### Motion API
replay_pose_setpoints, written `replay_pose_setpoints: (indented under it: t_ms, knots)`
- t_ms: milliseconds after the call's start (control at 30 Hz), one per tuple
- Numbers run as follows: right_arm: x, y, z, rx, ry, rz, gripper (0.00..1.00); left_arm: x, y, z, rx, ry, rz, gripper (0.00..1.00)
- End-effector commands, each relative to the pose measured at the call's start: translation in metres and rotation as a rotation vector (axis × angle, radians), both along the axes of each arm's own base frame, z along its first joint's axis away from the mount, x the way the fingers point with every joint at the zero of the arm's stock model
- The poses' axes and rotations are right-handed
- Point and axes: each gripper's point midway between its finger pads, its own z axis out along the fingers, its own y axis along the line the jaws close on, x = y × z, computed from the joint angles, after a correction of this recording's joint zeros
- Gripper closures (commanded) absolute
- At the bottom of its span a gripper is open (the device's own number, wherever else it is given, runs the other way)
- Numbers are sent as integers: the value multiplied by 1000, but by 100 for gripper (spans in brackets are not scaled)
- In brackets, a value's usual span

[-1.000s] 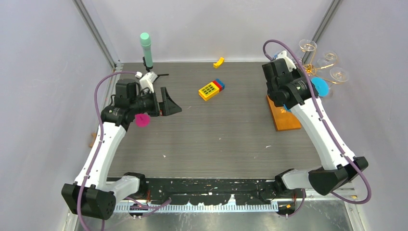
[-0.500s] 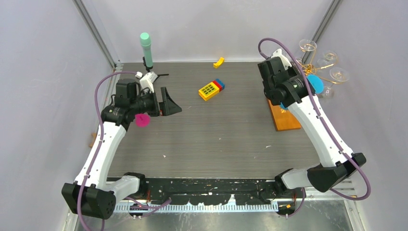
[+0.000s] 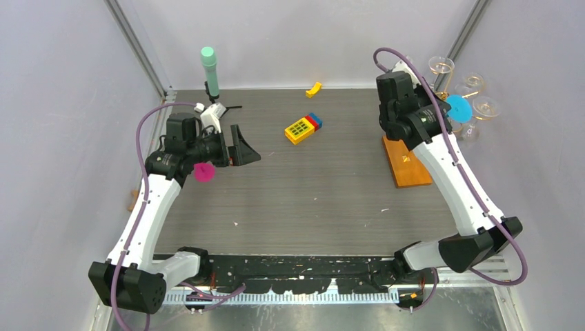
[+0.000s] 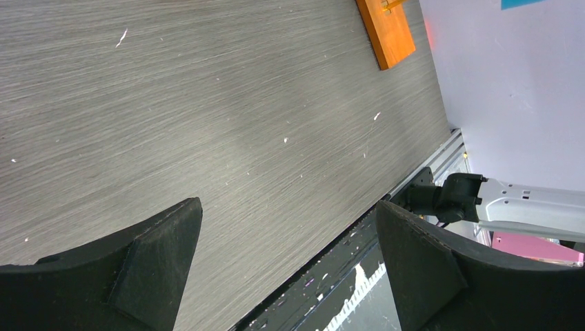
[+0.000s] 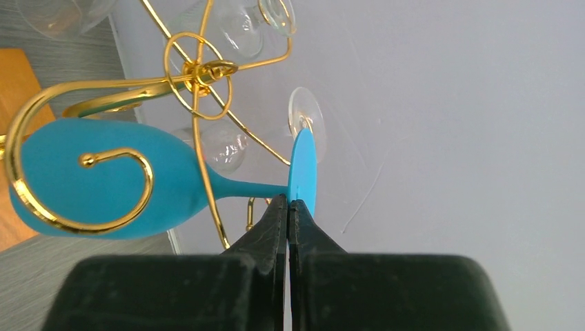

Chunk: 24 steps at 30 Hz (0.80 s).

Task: Take the wine glass off the wine glass rack

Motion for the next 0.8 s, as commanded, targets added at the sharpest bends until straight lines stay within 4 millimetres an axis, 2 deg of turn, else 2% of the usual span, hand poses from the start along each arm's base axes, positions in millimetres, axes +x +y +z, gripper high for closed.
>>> replay_pose_setpoints:
  t_ms: [0, 300, 500, 767]
  knots:
    - [4, -10, 14, 5, -82, -49, 100, 2, -1, 4, -1, -22, -7, 0]
    - [-8, -31, 10, 0, -81, -112, 100, 1, -1, 3, -1, -18, -8, 0]
    - [-14, -36, 6, -2, -75, -126, 100, 1, -2, 4, -7, -16, -9, 0]
    - [-41, -44, 4, 17, -72, -141, 100, 1, -3, 7, -17, -18, -15, 0]
